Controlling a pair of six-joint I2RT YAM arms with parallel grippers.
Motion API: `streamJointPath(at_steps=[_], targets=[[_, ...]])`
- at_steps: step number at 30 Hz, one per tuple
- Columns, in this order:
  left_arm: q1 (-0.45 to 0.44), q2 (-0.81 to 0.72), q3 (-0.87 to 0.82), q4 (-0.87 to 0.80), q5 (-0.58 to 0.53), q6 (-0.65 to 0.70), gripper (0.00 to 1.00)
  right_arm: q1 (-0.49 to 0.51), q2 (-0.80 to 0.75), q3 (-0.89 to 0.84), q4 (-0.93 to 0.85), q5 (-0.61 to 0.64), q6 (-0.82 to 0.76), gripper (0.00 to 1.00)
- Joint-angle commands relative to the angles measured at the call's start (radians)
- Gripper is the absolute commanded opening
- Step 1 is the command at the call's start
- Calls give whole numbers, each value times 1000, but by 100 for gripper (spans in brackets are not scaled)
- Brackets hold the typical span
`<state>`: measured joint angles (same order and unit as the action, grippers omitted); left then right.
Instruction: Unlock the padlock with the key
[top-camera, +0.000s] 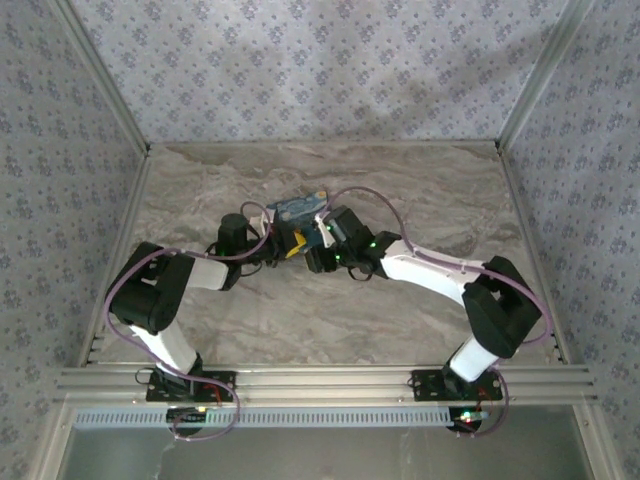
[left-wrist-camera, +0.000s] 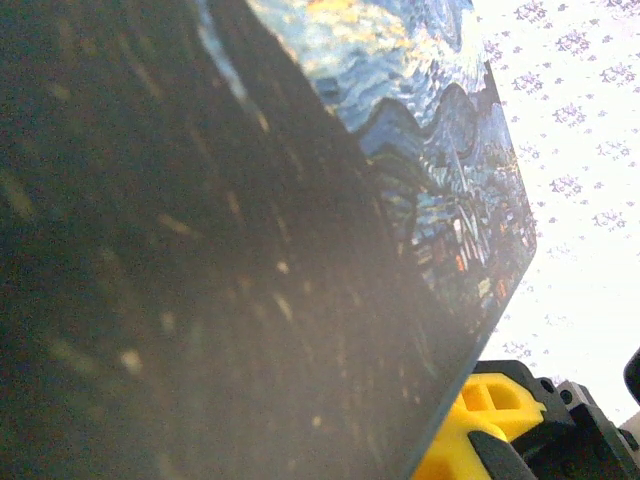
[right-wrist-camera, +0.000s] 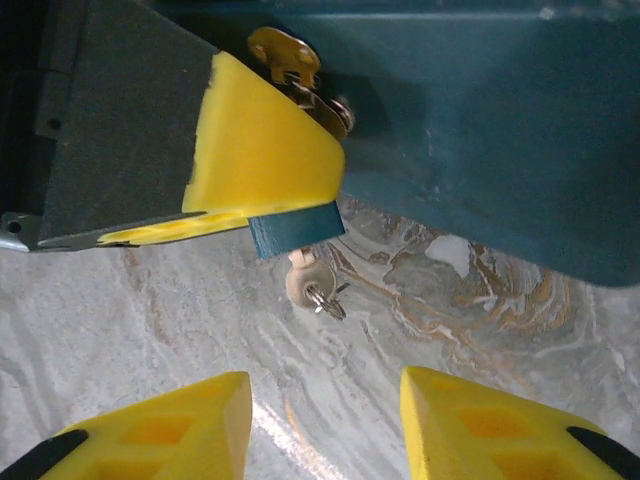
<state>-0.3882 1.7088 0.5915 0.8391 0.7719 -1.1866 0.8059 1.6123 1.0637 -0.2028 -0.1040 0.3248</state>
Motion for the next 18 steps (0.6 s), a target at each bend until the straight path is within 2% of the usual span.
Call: streamJointPath(at_steps=[1, 10, 18], targets=[[-6, -21, 27, 42, 40, -12, 0, 26, 42, 65, -9, 65, -82, 46], [-6, -18, 33, 54, 45, -24, 0, 50, 122, 153, -52, 142, -137, 44], [-6, -16, 39, 55, 55, -29, 0, 73, 158, 199, -86, 237, -185, 33]])
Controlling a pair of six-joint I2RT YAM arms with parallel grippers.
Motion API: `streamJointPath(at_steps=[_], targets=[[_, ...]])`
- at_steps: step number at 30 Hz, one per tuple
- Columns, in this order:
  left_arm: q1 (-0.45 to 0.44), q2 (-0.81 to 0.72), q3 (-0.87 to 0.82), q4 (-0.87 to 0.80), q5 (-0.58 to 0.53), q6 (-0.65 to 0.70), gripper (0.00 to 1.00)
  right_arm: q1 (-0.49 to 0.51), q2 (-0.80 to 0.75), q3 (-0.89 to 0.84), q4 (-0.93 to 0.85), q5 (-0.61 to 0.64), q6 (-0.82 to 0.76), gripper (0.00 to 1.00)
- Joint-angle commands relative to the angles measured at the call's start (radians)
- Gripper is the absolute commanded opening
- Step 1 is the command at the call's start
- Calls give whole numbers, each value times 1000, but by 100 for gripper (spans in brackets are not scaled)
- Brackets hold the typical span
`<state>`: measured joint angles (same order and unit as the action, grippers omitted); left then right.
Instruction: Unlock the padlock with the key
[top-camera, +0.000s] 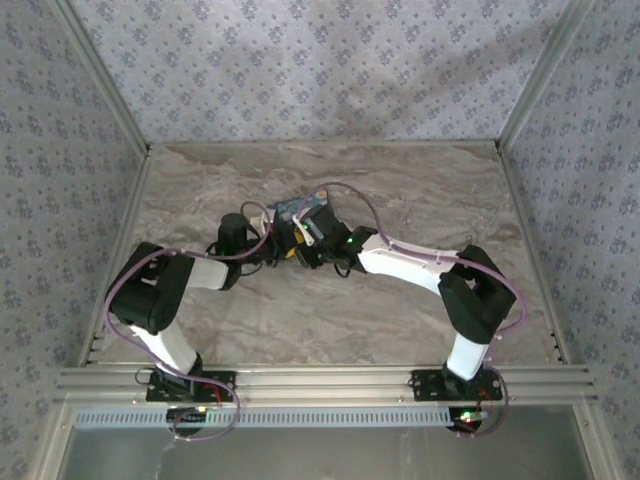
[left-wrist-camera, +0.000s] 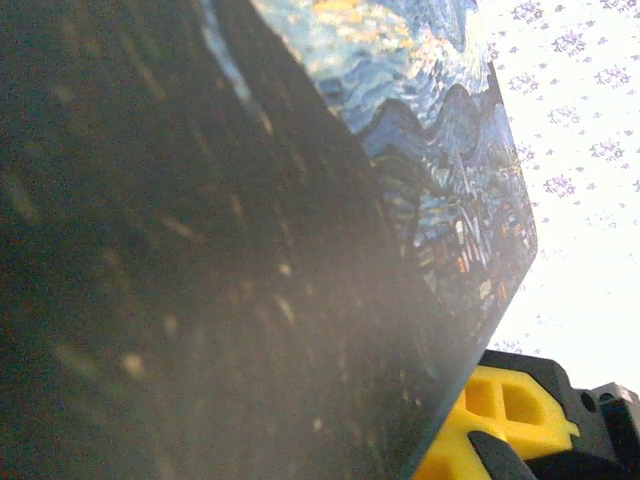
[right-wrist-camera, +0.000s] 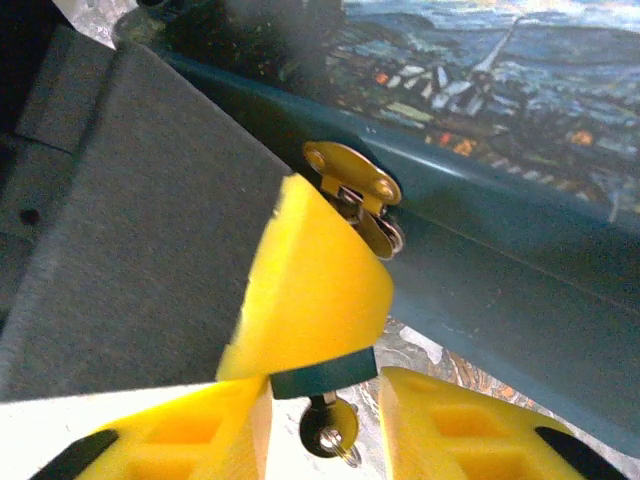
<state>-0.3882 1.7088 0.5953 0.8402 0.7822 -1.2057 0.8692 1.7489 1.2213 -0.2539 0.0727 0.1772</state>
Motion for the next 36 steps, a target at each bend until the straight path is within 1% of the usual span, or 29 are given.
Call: streamJointPath(at_steps=[1, 4, 7, 9, 14, 15, 18, 19, 20, 21, 25, 27, 30, 33, 34, 36], targets=[[-6, -14, 37, 52, 44, -10, 0, 13, 29, 52, -47, 68, -48, 32], [-6, -9, 41, 57, 45, -12, 0, 26, 54, 77, -81, 91, -73, 32], [-6, -5, 43, 62, 45, -15, 0, 38, 70, 87, -103, 100, -87, 36], [-5, -2, 42, 69, 45, -19, 0, 39, 70, 81, -101, 101, -87, 37], [-6, 3, 41, 83, 48, -27, 0, 40, 68, 74, -95, 107, -85, 19], [-6, 4, 41, 82, 48, -26, 0, 40, 65, 73, -92, 107, -85, 18], [-6, 3, 42, 71, 51, -18, 0, 38, 61, 78, -99, 69, -79, 4], [-6, -1, 40, 63, 49, -13, 0, 33, 60, 79, -101, 48, -72, 1], [-6, -2, 38, 56, 50, -6, 0, 28, 59, 79, -97, 26, -67, 0], [-6, -4, 37, 50, 50, 0, 0, 26, 57, 77, -92, 14, -63, 0], [-6, -10, 37, -11, 48, 39, 0, -8, 45, 41, -54, -108, -29, 0], [-6, -19, 33, -57, 39, 70, 3, -25, 44, 17, -38, -177, 3, 0], [-6, -34, 16, -84, 24, 104, 2, -54, 45, -20, 5, -300, 71, 0], [-8, -34, 8, -83, 26, 108, 0, -57, 39, -63, 31, -314, 101, 0], [-7, -32, 8, -82, 26, 107, 0, -60, 36, -70, 38, -310, 113, 1], [-8, -32, 9, -76, 28, 104, 0, -57, 27, -74, 30, -277, 112, 24]])
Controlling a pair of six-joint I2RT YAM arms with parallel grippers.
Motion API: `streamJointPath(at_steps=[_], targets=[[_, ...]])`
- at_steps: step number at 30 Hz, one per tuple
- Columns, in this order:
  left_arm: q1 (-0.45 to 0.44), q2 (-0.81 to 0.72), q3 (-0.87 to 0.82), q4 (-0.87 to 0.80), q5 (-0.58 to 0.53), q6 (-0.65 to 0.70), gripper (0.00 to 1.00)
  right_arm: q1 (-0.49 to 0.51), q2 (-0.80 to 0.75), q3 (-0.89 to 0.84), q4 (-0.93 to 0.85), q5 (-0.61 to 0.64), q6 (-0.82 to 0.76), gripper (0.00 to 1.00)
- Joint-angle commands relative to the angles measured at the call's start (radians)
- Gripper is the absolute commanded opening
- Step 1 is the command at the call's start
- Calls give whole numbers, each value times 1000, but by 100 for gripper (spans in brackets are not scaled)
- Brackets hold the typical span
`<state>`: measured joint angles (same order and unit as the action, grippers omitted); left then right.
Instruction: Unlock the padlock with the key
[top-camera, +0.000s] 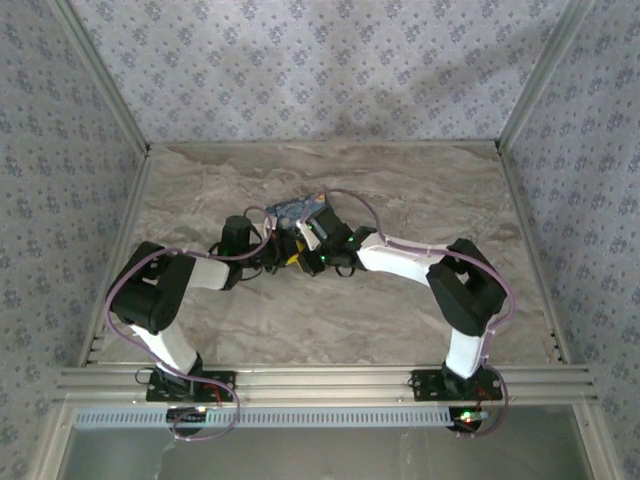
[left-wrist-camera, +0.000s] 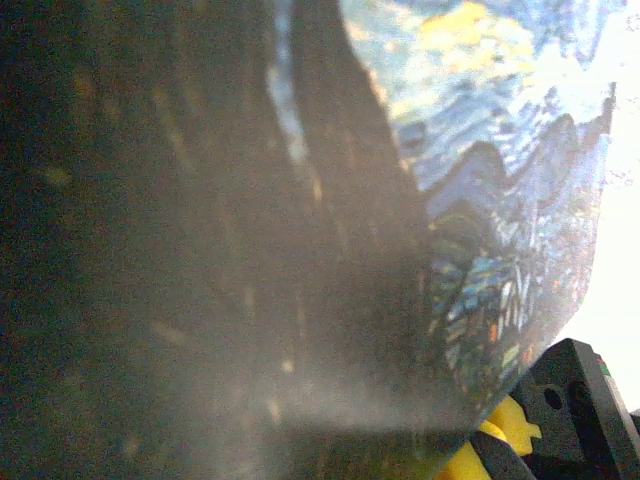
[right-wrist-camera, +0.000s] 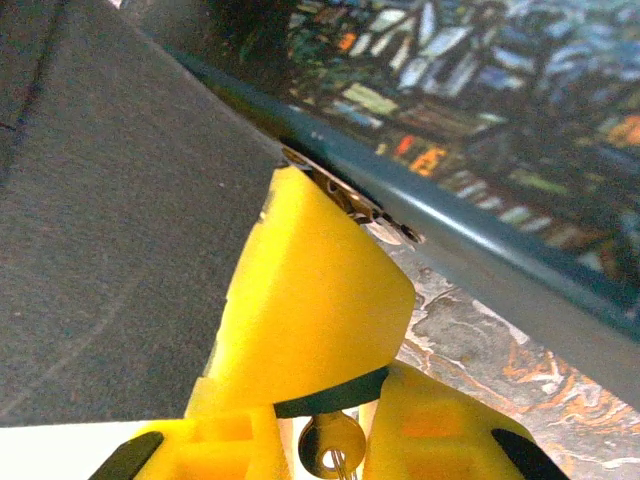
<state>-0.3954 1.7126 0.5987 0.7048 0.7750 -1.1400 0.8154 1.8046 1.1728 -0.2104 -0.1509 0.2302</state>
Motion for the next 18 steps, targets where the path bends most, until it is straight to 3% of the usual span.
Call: streamJointPath(at_steps=[1, 12, 18], targets=[[0, -36, 9, 58, 35, 39, 0, 0, -31, -22, -25, -28, 53, 30], [3, -37, 11, 71, 41, 20, 0, 38, -54, 5, -121, 158, -19, 37], [3, -35, 10, 81, 49, 12, 0, 71, -75, 1, -121, 243, -32, 34]])
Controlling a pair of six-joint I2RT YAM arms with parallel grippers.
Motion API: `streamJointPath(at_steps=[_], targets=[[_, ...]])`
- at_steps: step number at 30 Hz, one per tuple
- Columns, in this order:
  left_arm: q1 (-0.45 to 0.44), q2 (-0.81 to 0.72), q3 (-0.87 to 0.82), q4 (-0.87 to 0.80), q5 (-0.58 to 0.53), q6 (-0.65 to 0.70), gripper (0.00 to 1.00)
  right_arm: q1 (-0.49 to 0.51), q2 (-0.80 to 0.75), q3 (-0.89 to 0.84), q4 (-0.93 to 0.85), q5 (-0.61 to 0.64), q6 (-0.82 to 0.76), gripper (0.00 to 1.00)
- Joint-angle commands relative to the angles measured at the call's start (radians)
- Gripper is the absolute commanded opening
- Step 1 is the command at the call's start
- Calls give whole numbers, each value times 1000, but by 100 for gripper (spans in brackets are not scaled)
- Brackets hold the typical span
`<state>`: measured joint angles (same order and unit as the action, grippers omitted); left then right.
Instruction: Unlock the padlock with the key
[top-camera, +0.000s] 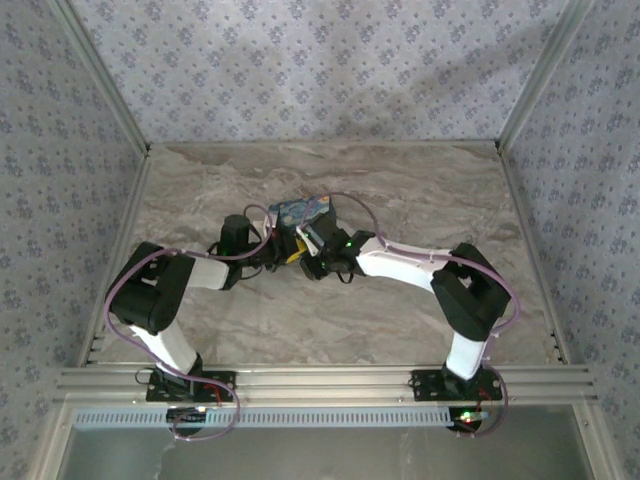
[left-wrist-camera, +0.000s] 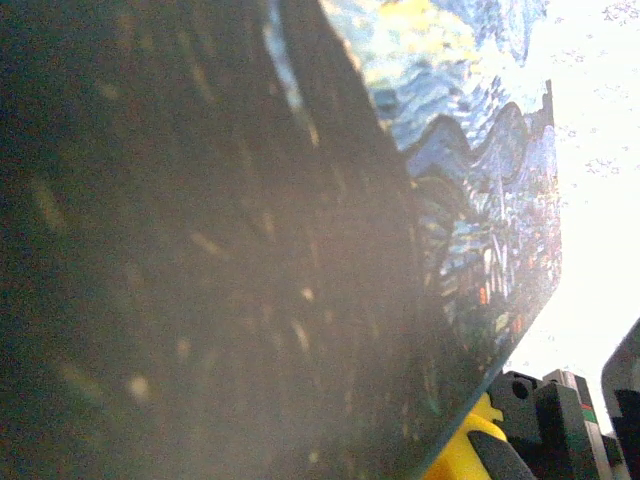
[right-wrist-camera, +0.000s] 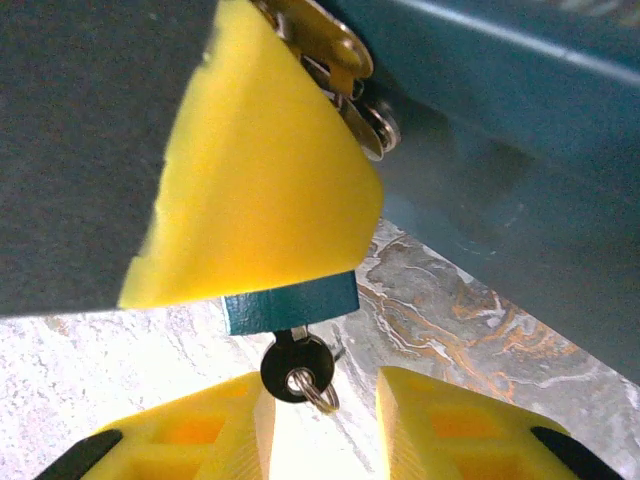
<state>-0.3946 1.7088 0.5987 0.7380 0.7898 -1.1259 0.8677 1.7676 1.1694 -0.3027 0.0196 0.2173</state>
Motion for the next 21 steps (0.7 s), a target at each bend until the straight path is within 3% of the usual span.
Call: streamJointPath(at_steps=[1, 7, 16, 21], targets=[[2, -31, 10, 47, 35, -2, 0, 24, -39, 8, -27, 80, -24, 35], [2, -27, 8, 58, 35, -9, 0, 37, -4, 74, -47, 92, -39, 30], [2, -37, 6, 53, 38, -4, 0, 35, 26, 110, -71, 44, -28, 0], [2, -34, 10, 58, 43, -6, 0, 12, 7, 76, -29, 16, -6, 0]])
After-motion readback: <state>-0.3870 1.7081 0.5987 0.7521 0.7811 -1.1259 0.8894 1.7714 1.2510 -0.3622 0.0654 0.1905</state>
